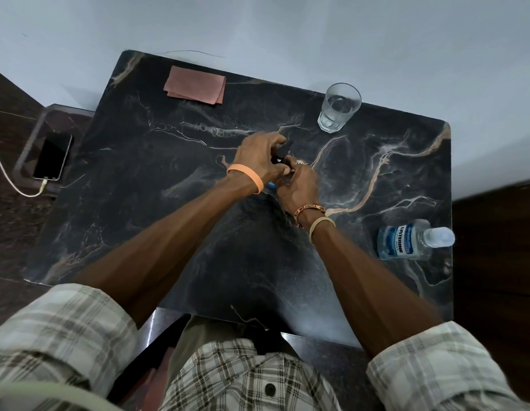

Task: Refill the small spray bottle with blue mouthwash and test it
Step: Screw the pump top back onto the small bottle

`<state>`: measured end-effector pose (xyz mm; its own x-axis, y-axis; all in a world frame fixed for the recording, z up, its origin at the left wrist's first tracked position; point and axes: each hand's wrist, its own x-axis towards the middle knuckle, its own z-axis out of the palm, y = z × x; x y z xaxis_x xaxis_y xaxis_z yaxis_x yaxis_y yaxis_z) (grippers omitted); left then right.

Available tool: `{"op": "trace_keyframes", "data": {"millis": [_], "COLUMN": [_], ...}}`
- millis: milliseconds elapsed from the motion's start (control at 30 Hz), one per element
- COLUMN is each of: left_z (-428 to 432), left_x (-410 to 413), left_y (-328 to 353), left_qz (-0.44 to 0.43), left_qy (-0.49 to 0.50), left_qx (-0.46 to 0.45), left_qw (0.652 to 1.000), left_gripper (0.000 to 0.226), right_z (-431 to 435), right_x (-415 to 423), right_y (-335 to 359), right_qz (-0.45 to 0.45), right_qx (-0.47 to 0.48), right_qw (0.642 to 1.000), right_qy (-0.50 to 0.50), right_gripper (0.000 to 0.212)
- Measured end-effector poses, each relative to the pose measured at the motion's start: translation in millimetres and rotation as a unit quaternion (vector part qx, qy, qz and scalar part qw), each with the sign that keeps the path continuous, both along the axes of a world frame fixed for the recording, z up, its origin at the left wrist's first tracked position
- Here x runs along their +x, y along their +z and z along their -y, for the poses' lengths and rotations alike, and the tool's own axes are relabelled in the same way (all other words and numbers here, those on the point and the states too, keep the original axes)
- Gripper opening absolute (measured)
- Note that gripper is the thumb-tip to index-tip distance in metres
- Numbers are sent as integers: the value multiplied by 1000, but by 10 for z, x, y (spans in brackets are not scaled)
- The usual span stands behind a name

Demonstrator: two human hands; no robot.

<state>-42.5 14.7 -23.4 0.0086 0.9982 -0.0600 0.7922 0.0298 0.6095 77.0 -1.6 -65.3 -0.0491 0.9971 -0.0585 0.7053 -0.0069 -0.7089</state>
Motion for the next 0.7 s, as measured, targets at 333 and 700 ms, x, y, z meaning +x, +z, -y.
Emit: {"op": "trace_keyframes", "data": {"millis": [333, 700], "left_z": [-3, -2], "left_x": [-20, -40], "left_y": [-9, -91], "left_qz": [23, 51], "left_qy": [-18, -12], "left_qx": [-7, -8], "left_qw": [1000, 999], "left_gripper": [37, 44], "right_z": [-24, -23], "right_x": [19, 12], "right_y": [2, -12], "right_qz": [14, 5], "right_qx": [5, 1], "right_qw": [1000, 1000], "right_qy": [9, 3], "right_gripper": [18, 23]}}
